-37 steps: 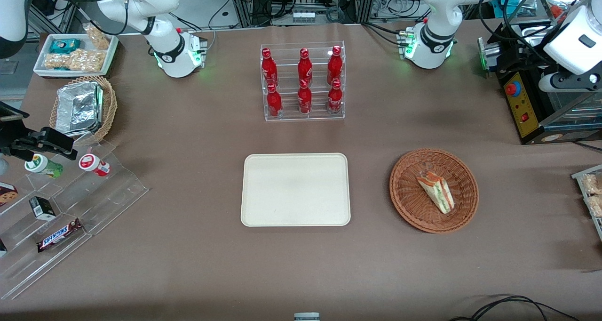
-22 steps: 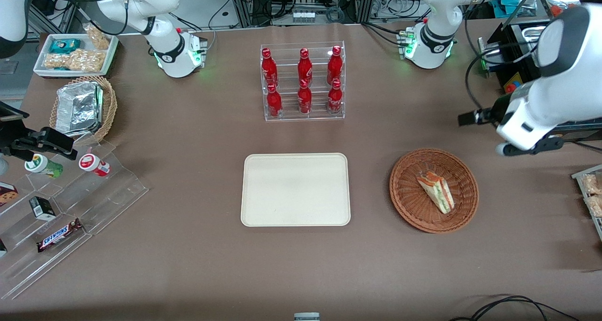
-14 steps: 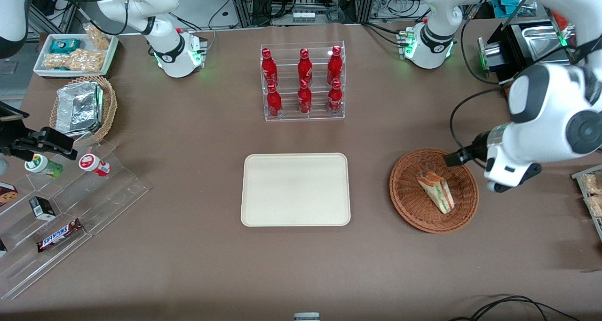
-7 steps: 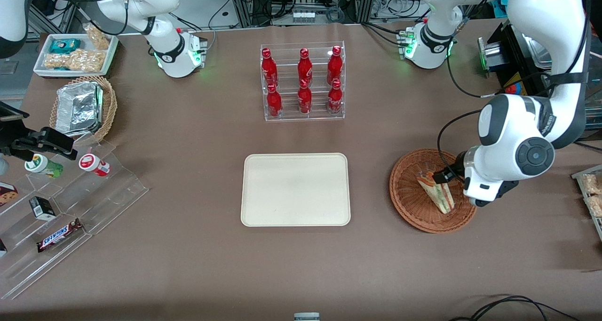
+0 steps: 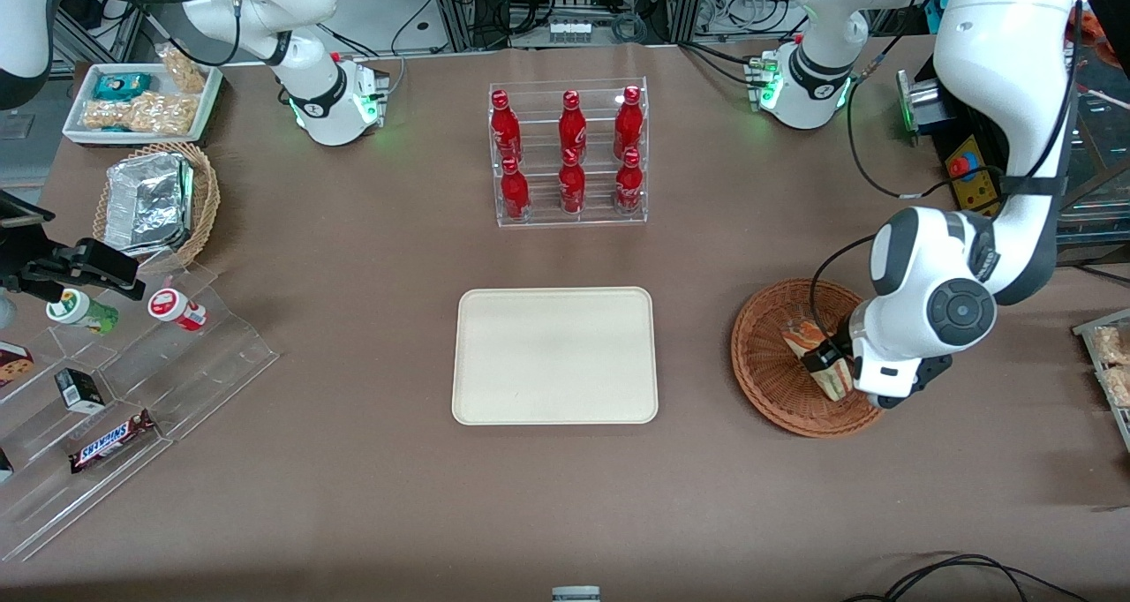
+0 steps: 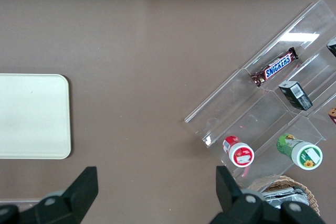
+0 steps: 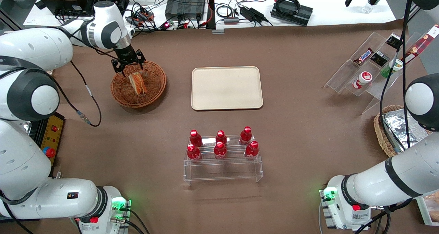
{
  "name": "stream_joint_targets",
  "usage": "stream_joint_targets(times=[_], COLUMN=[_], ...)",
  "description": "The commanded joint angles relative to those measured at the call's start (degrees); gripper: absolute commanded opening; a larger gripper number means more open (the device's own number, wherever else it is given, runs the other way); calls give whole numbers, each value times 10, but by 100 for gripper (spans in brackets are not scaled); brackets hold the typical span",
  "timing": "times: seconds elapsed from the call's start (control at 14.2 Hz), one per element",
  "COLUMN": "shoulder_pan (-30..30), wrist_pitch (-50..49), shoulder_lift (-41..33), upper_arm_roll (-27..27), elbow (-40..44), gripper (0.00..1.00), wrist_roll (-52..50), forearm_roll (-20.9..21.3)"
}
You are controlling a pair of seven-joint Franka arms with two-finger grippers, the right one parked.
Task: Place sandwich from basket to tray
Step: 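Lower the left gripper onto the sandwich and close it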
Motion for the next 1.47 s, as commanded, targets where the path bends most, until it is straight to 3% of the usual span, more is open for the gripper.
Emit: stream_joint_targets(times=[0.0,0.28,0.35,0.42,0.56,0.7,0.84,1.12,1.4], shoulder_pan=[-4,-1,0,0,0,2,18,17,2], wrist_pitch=[26,42,44,45,44,33,6,-62,-128], shoulder_lift=[13,30,32,36,36,27,-4,-47,-71], upper_arm_roll=[0,1,1,1,1,1,1,-3,-79], elbow=[-1,-8,-7,-8,-8,-14,-26,-23,-13], gripper=[100,100,94,65,22,5,0,1,4], wrist_roll=[-19,-21,-34,-46,-54,-48,-24,-24,-23], forearm_roll=[14,13,12,13,13,14,6,3,8])
